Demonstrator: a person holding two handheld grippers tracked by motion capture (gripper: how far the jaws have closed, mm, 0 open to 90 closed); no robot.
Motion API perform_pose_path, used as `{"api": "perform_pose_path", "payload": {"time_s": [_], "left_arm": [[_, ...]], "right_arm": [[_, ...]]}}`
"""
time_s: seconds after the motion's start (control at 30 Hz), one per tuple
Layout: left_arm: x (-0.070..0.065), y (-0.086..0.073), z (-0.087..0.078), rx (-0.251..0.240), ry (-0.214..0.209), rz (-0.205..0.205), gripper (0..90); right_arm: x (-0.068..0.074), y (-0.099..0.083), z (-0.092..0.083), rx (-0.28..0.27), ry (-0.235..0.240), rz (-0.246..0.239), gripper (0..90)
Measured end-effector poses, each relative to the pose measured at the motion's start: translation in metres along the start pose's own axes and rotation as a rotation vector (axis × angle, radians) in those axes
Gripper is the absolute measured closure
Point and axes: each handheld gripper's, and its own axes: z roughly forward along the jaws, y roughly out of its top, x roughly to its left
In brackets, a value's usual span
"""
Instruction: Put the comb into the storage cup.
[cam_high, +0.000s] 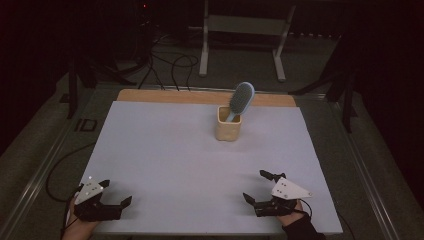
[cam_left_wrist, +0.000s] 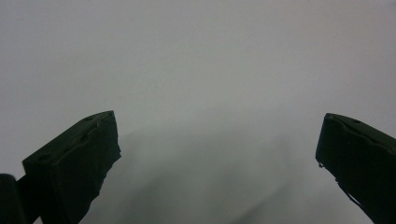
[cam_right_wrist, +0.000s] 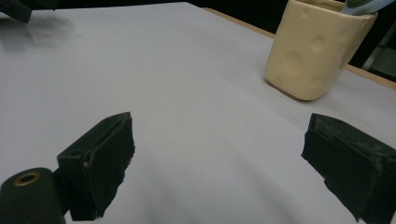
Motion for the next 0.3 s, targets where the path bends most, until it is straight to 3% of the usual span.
{"api": "perform_pose_path", "payload": {"time_s": [0.3], "left_arm": [[-0.0010, 0.0000, -0.0001, 0.008, -0.008, 0.008, 0.0]], "right_arm": [[0.0006, -0.0001, 0.0008, 0.004, 0.000, 0.000, 8.5]]}}
